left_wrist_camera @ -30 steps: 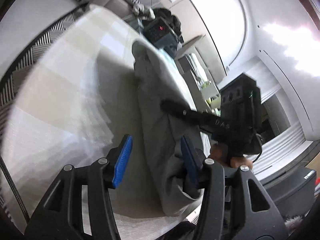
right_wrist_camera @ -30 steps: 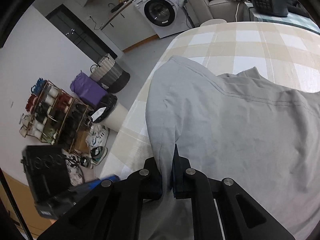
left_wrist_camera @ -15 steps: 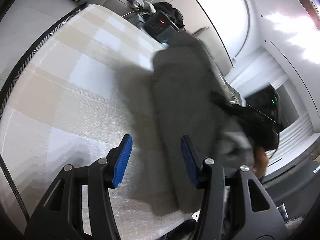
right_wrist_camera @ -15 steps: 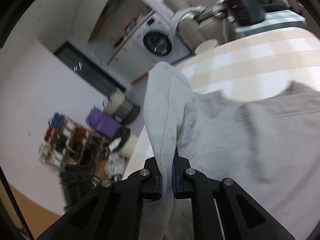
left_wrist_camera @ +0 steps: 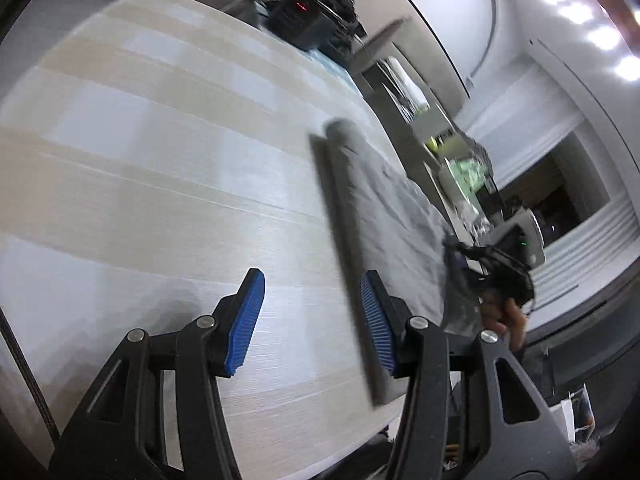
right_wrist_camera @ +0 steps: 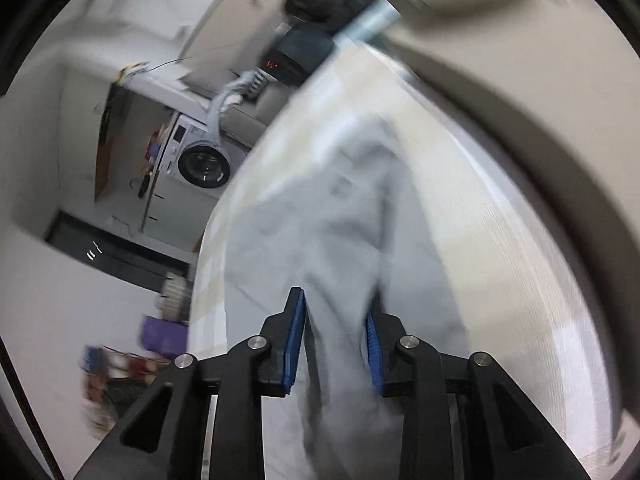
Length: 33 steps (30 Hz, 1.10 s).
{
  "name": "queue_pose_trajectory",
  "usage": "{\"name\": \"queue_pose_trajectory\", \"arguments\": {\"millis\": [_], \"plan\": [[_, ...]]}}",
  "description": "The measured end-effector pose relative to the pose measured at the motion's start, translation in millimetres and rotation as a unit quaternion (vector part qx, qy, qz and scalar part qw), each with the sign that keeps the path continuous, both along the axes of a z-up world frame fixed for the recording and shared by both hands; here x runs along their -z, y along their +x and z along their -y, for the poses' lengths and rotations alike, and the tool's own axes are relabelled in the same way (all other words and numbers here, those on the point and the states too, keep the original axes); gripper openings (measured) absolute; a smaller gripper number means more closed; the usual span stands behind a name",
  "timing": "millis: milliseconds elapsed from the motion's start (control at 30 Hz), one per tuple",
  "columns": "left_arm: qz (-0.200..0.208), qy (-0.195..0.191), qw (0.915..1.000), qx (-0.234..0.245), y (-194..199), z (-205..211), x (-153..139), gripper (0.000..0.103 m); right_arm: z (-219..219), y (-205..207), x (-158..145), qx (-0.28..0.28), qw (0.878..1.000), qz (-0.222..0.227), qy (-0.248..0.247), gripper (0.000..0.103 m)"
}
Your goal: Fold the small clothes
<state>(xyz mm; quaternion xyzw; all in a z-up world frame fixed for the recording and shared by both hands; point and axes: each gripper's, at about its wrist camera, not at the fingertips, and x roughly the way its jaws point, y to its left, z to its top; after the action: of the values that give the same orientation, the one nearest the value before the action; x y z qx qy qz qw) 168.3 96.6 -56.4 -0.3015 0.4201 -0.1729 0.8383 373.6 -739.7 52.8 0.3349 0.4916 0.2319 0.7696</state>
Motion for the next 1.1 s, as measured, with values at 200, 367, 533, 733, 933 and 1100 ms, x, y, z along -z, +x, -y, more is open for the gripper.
{"name": "queue_pose_trajectory", "arguments": {"millis": [200, 367, 533, 733, 933, 1100], "plan": [[-0.014, 0.024, 0.9979, 0.058, 26.3, 77.4, -3.5, 0.046, 12.5, -24.4, -5.1, -0.051, 0.998, 0.045, 0.018, 0.063], [-0.019, 0.047, 0.9955, 0.08, 50.7, 127.1, -5.0, 0.046, -10.4, -38.3, -8.5, -0.104, 0.991, 0.074, -0.047, 0.061], [-0.032, 0.067, 0.9939, 0.082, 57.8, 145.4, 4.2, 0.046, 1.7, -37.3, -2.4, -0.074, 0.986, 0.078, -0.129, 0.018], [-0.037, 0.071, 0.9935, 0.081, 57.6, 144.4, 14.3, 0.046, 44.9, -57.5, 0.0, -0.016, 0.991, 0.063, -0.114, 0.021], [-0.036, 0.07, 0.9938, 0.078, 56.7, 145.6, 17.8, 0.046, 41.3, -88.0, -11.6, -0.05, 0.994, 0.058, -0.076, 0.045], [-0.035, 0.077, 0.9931, 0.081, 53.0, 145.7, 22.0, 0.046, 19.1, -110.8, -15.4, -0.078, 0.985, 0.088, -0.13, 0.029]]}}
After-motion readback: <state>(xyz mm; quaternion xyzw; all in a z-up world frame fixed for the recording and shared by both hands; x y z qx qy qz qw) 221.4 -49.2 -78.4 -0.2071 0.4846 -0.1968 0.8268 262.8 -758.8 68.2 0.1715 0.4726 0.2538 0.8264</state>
